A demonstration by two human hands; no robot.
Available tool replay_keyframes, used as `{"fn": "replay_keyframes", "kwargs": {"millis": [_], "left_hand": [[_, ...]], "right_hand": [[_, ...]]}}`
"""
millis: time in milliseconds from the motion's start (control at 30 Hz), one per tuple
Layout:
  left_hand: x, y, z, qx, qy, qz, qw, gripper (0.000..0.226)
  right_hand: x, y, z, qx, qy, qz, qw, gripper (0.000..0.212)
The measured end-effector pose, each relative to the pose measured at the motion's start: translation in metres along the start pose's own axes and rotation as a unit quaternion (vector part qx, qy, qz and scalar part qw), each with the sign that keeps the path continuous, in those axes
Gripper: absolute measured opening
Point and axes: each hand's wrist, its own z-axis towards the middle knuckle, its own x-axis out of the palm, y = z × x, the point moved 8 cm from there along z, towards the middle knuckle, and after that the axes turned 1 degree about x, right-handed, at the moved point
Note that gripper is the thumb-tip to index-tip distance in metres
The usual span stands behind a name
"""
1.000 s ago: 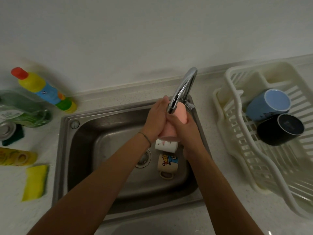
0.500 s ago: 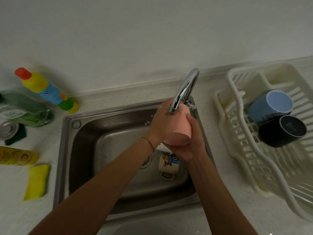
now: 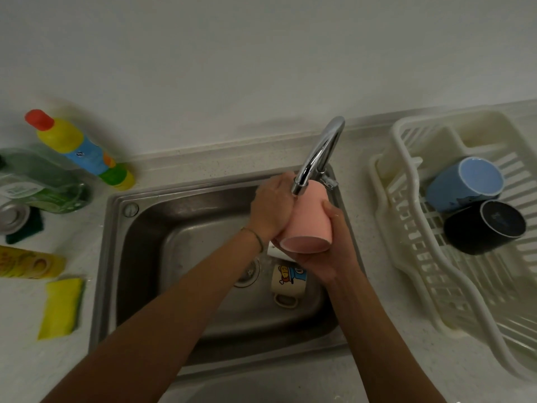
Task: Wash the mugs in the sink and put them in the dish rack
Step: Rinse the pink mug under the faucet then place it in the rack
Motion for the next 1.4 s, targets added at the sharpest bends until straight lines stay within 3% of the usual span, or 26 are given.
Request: {"fn": "replay_keyframes", "kwargs": {"millis": [133,200,267,333,400,467,567,700,800,833,933,967,1033,1233,1333,1400], "left_hand": [[-0.014,0.028,0.01,-0.111,-0.059,-0.067,0.99,0.031],[-0.008,0.046,-0.004,-0.179,-0.066,-0.171,0.966,0.03],[0.011,0.062,-0.023,-0.27,-0.028,-0.343,0.899,0.036],[0.028,0.069,-0.037,-0.298,0.02,-0.463,0.834,0.047],[0.031,0.074,-0.043,-0.286,0.037,-0.511,0.81,0.059],[0.025,0.077,-0.044,-0.267,0.042,-0.522,0.809,0.059],[0.013,0.074,-0.044,-0.251,0.03,-0.499,0.829,0.055],[0.003,0.063,-0.045,-0.219,0.011,-0.494,0.841,0.057],[0.003,0.059,-0.046,-0.187,0.009,-0.485,0.854,0.046],[0.003,0.059,-0.047,-0.178,0.003,-0.476,0.861,0.046],[0.005,0.061,-0.05,-0.168,-0.02,-0.455,0.874,0.043],[0.005,0.062,-0.051,-0.173,-0.026,-0.459,0.871,0.042],[0.002,0.064,-0.053,-0.181,-0.029,-0.467,0.865,0.042],[-0.003,0.069,-0.062,-0.181,-0.039,-0.463,0.867,0.054],[-0.005,0.068,-0.058,-0.19,-0.057,-0.482,0.853,0.049],[-0.007,0.066,-0.056,-0.194,-0.062,-0.483,0.851,0.045]], "right_hand": [[0.008,0.002,0.0,-0.015,0.049,0.005,0.999,0.063],[0.008,0.002,0.004,-0.017,0.054,0.008,0.998,0.065],[0.005,0.001,0.008,-0.022,0.055,0.008,0.998,0.067],[0.002,0.005,0.012,-0.033,0.047,-0.015,0.998,0.074],[0.002,0.01,0.016,-0.045,0.046,-0.072,0.995,0.082],[0.0,0.014,0.019,-0.056,0.017,-0.161,0.985,0.076],[0.002,0.02,0.022,-0.089,-0.041,-0.285,0.953,0.05],[0.016,0.03,0.019,-0.198,-0.097,-0.393,0.893,0.033],[0.028,0.031,0.016,-0.274,-0.159,-0.501,0.805,0.028],[0.033,0.031,0.014,-0.293,-0.192,-0.547,0.76,0.03],[0.045,0.022,0.014,-0.329,-0.274,-0.711,0.558,0.062],[0.05,0.018,0.015,-0.342,-0.274,-0.739,0.511,0.064],[0.059,0.013,0.015,-0.354,-0.261,-0.771,0.46,0.061],[0.067,0.032,0.041,-0.166,-0.172,-0.85,0.469,0.037],[0.076,0.025,0.036,-0.215,-0.184,-0.862,0.419,0.053],[0.076,0.015,0.03,-0.266,-0.214,-0.807,0.482,0.048]]}}
